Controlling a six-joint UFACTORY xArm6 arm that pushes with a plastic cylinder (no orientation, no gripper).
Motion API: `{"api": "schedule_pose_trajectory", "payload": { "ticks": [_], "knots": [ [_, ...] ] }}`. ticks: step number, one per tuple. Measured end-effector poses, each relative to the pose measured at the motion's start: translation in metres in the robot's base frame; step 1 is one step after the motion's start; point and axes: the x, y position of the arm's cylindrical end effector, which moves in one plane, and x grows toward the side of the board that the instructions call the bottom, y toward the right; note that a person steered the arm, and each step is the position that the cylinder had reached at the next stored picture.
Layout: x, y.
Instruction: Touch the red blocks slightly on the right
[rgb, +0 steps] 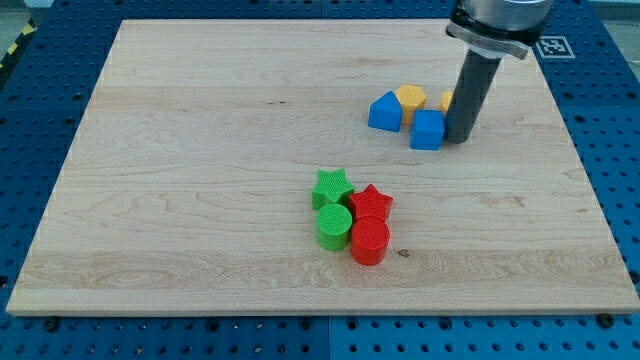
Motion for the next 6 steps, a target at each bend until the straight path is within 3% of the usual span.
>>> {"api": "schedule_pose_trajectory", "payload": {
  "ticks": [1,4,6],
  "knots": [
    [0.011,0.0],
    [0.128,-0.01],
    [0.135,-0.081]
  ]
}}
